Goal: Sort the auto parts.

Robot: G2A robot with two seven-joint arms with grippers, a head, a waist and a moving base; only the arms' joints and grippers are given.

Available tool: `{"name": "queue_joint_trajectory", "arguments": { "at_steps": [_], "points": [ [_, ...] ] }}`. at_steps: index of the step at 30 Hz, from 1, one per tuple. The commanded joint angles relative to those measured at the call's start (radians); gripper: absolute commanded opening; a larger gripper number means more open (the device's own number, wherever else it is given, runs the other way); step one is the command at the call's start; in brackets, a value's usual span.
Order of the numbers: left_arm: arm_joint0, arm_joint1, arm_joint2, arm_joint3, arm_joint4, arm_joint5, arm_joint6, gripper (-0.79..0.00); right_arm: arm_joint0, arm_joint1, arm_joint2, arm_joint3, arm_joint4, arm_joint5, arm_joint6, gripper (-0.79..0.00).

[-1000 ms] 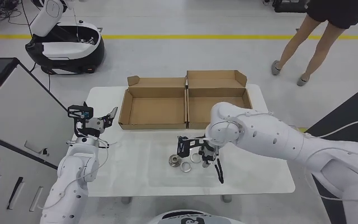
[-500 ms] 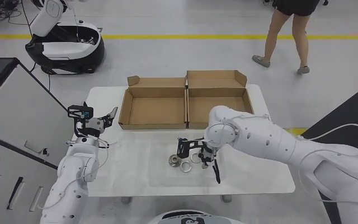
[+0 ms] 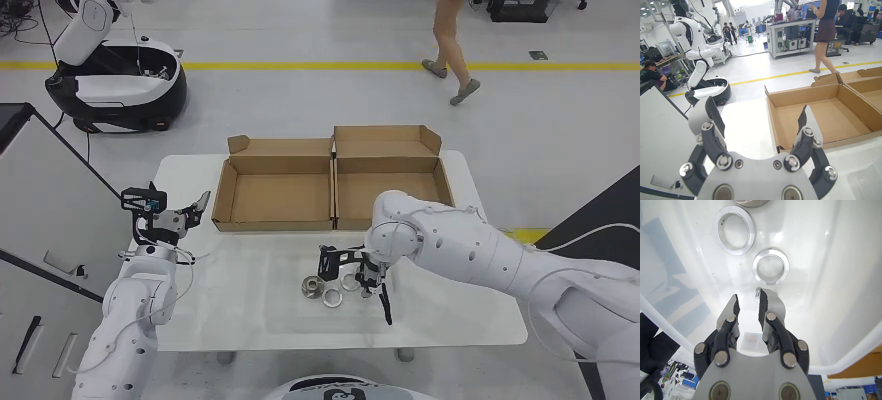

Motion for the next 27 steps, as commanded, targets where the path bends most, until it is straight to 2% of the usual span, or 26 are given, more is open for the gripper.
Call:
{"name": "queue_joint_trajectory", "arguments": {
  "at_steps": [1, 27],
  "points": [
    [0.0, 0.0, 0.0, 0.0, 0.0, 0.0, 0.0, 0.0, -0.004, -0.001, 0.0, 0.006, -0.004, -0.004, -0.004, -0.533],
    [0.0, 0.0, 0.0, 0.0, 0.0, 0.0, 0.0, 0.0, -0.022, -0.028, 0.0, 0.056, -0.042, -0.021, -0.021, -0.579]
  ]
}}
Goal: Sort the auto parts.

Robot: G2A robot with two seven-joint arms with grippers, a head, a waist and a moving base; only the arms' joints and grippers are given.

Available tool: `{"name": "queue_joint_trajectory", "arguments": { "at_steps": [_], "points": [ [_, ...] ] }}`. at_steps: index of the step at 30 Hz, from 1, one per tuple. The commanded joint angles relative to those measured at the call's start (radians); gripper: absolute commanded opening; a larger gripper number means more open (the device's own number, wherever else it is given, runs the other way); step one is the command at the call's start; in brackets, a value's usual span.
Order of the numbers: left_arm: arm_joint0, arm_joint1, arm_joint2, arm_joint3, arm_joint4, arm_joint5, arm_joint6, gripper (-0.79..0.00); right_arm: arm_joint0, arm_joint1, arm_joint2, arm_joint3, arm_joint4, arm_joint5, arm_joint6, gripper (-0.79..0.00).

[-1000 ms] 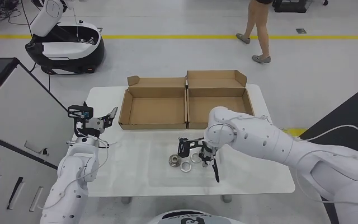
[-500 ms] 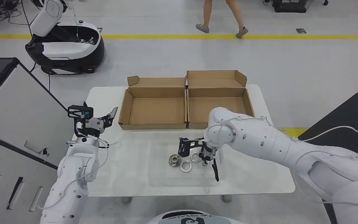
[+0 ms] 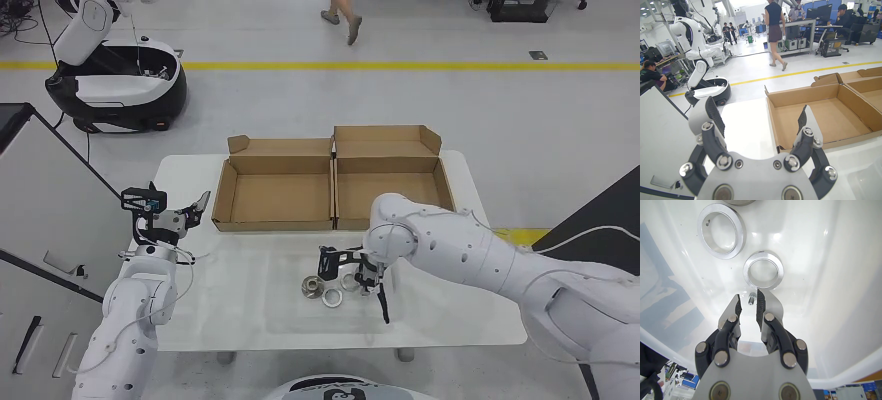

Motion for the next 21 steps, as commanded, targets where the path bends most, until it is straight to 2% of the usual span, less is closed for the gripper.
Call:
{"name": "queue_joint_trajectory", "arguments": {
  "at_steps": [1, 11, 21],
  "points": [
    [0.0, 0.0, 0.0, 0.0, 0.0, 0.0, 0.0, 0.0, -0.001, -0.002, 0.0, 0.005, -0.001, 0.0, 0.0, -0.582],
    [0.0, 0.0, 0.0, 0.0, 0.0, 0.0, 0.0, 0.0, -0.003, -0.01, 0.0, 0.016, -0.01, 0.0, 0.0, -0.594],
    [0.0, 0.0, 0.0, 0.0, 0.0, 0.0, 0.0, 0.0, -0.005, -0.014, 0.0, 0.026, -0.016, -0.001, -0.001, -0.573]
  ]
}}
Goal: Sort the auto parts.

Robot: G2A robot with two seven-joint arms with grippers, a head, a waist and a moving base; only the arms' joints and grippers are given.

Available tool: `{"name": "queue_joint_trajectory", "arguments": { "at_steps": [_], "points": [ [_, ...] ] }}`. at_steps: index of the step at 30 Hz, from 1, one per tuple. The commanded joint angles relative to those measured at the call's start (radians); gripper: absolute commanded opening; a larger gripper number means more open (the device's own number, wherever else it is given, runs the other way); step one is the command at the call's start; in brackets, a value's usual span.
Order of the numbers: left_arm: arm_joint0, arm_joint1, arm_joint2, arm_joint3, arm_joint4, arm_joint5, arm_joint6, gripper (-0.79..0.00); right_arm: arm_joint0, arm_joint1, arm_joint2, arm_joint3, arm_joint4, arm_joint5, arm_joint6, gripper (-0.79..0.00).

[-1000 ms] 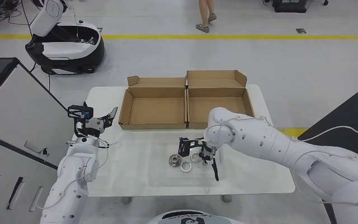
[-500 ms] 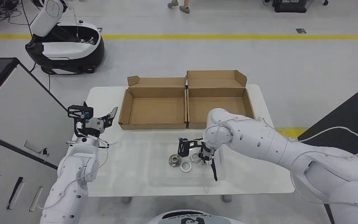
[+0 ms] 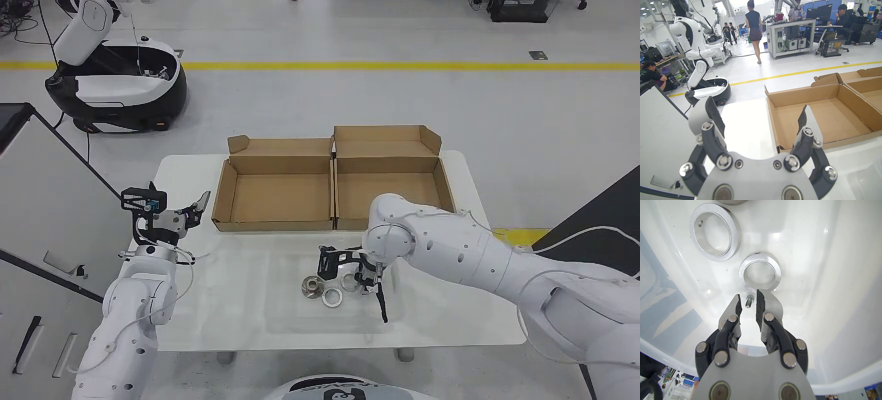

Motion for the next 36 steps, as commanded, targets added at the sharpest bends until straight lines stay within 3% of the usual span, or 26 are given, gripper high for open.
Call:
{"name": "queue_joint_trajectory", "arguments": {
  "at_steps": [1, 20, 25, 28, 36],
  "points": [
    [0.0, 0.0, 0.0, 0.0, 0.0, 0.0, 0.0, 0.0, 0.0, -0.001, 0.0, 0.002, -0.001, 0.0, 0.0, -0.573],
    [0.0, 0.0, 0.0, 0.0, 0.0, 0.0, 0.0, 0.0, -0.009, -0.011, 0.0, 0.019, -0.025, -0.009, -0.009, -0.591],
    [0.0, 0.0, 0.0, 0.0, 0.0, 0.0, 0.0, 0.0, -0.01, -0.015, 0.0, 0.024, -0.032, -0.008, -0.008, -0.64],
    [0.0, 0.0, 0.0, 0.0, 0.0, 0.0, 0.0, 0.0, -0.011, -0.018, 0.0, 0.03, -0.039, -0.007, -0.007, -0.785],
    [0.0, 0.0, 0.0, 0.0, 0.0, 0.0, 0.0, 0.0, 0.007, -0.018, 0.0, 0.007, -0.023, 0.012, 0.012, -0.785]
  ]
}}
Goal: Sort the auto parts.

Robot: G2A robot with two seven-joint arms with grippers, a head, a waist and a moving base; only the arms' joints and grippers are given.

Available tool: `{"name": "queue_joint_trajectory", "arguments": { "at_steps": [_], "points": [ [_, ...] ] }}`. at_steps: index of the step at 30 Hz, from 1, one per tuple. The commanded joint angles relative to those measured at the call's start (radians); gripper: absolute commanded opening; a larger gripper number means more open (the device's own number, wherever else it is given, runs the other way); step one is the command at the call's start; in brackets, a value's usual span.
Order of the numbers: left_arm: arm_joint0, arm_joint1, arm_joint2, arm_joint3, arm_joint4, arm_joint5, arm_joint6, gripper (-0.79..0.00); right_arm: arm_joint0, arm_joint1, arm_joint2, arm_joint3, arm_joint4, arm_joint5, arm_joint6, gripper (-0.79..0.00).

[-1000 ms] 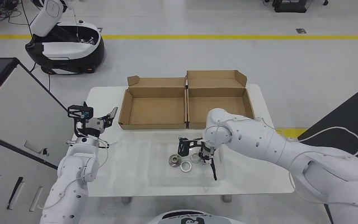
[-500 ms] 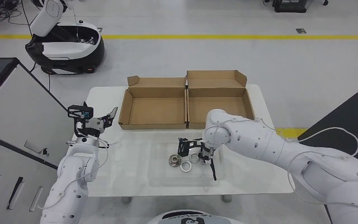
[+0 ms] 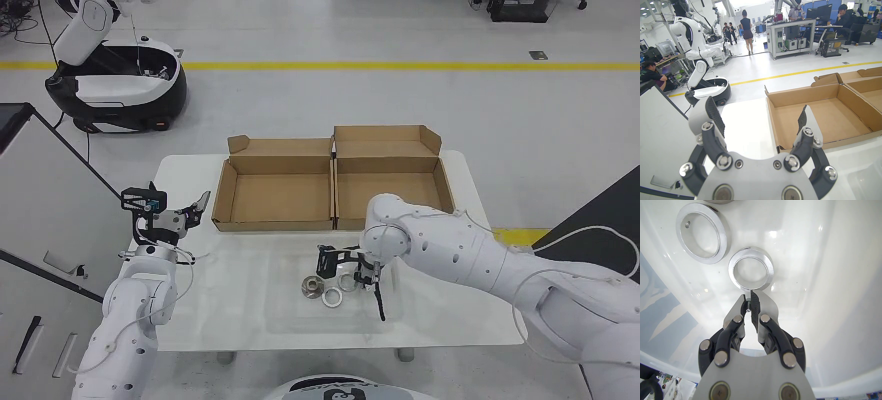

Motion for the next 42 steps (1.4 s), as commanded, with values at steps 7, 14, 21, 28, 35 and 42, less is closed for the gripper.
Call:
{"name": "queue_joint_trajectory", "arguments": {
  "at_steps": [7, 14, 21, 28, 35, 42],
  "points": [
    [0.0, 0.0, 0.0, 0.0, 0.0, 0.0, 0.0, 0.0, 0.028, 0.019, 0.0, -0.05, 0.045, 0.016, 0.015, -0.785],
    [0.0, 0.0, 0.0, 0.0, 0.0, 0.0, 0.0, 0.0, 0.045, 0.039, 0.0, -0.08, 0.093, 0.003, 0.003, -0.785],
    [0.0, 0.0, 0.0, 0.0, 0.0, 0.0, 0.0, 0.0, 0.091, 0.073, 0.0, -0.112, 0.196, -0.06, -0.06, -0.785],
    [0.0, 0.0, 0.0, 0.0, 0.0, 0.0, 0.0, 0.0, 0.147, 0.129, 0.0, -0.139, 0.333, -0.207, -0.207, -0.785],
    [0.0, 0.0, 0.0, 0.0, 0.0, 0.0, 0.0, 0.0, 0.176, 0.19, 0.0, -0.163, 0.401, -0.391, -0.391, -0.785],
    [0.0, 0.0, 0.0, 0.0, 0.0, 0.0, 0.0, 0.0, 0.19, 0.237, 0.005, -0.137, 0.414, -0.565, -0.566, -0.785]
  ]
}}
